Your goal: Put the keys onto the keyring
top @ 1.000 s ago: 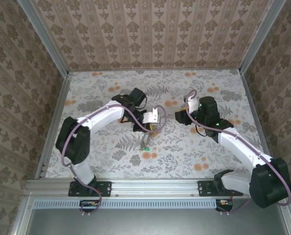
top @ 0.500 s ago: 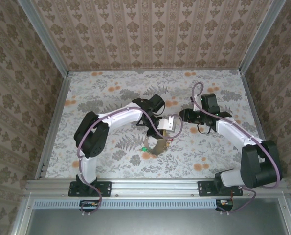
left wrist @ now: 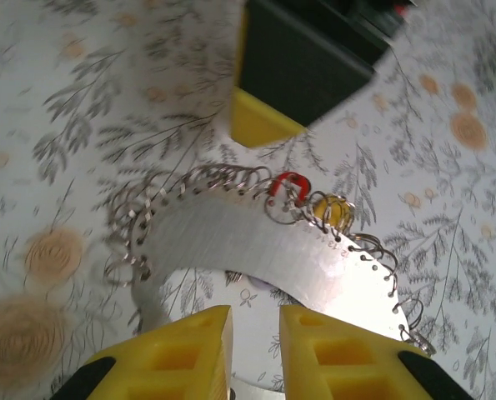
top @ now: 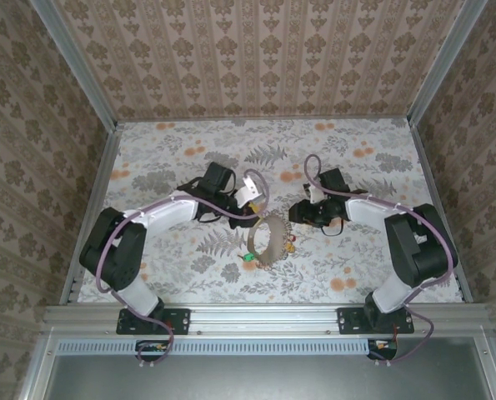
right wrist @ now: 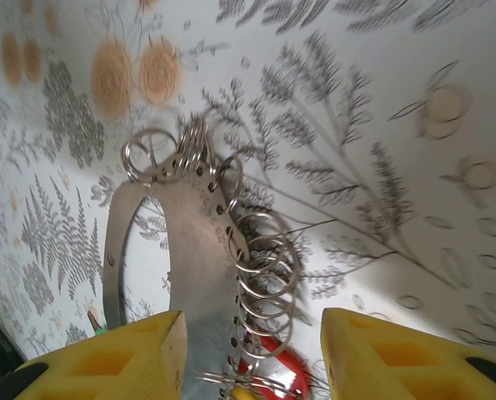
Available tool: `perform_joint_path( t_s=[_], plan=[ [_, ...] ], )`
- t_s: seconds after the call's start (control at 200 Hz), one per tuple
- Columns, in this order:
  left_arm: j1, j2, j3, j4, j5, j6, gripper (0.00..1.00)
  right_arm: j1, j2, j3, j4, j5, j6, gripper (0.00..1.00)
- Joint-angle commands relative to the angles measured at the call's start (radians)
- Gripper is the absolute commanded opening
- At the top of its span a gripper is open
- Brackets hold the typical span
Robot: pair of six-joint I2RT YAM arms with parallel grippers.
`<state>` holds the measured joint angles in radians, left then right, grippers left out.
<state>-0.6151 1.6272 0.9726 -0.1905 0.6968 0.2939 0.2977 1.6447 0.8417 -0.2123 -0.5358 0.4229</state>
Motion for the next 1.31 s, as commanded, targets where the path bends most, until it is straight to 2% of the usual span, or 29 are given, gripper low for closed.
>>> perform_joint_path(
  t_s=[0.0, 0.235, 0.41, 0.72, 0.875, 1.07, 1.22, 1.3],
  plan=[
    [0.019, -0.019, -0.044, 0.117, 0.029, -0.248, 0.22, 0.027, 0.036, 0.047, -0.054, -0.011, -0.002, 0.47],
    [0.034, 0.046, -0.034, 0.087, 0.006, -0.478, 0.22, 0.048, 0.086, 0.078, -0.091, 0.001, -0.007, 0.46],
    [0.034, 0.094, -0.054, 0.116, 0.004, -0.556, 0.22, 0.061, 0.118, 0.089, -0.089, -0.019, -0.003, 0.43],
    [0.034, 0.191, -0.038, 0.059, -0.026, -0.586, 0.20, 0.072, 0.166, 0.087, -0.037, -0.078, 0.017, 0.36],
    [0.034, 0.235, -0.039, 0.060, -0.031, -0.611, 0.18, 0.071, 0.177, 0.076, -0.025, -0.099, 0.007, 0.37],
    [0.034, 0.258, -0.039, 0.070, -0.032, -0.620, 0.17, 0.072, 0.185, 0.056, 0.038, -0.192, 0.007, 0.38],
    [0.034, 0.258, -0.034, 0.081, -0.028, -0.620, 0.17, 0.072, 0.174, 0.058, 0.055, -0.188, 0.007, 0.32],
    [0.035, 0.238, -0.034, 0.089, -0.037, -0.619, 0.16, 0.071, 0.166, 0.066, 0.050, -0.172, 0.007, 0.22]
  ],
)
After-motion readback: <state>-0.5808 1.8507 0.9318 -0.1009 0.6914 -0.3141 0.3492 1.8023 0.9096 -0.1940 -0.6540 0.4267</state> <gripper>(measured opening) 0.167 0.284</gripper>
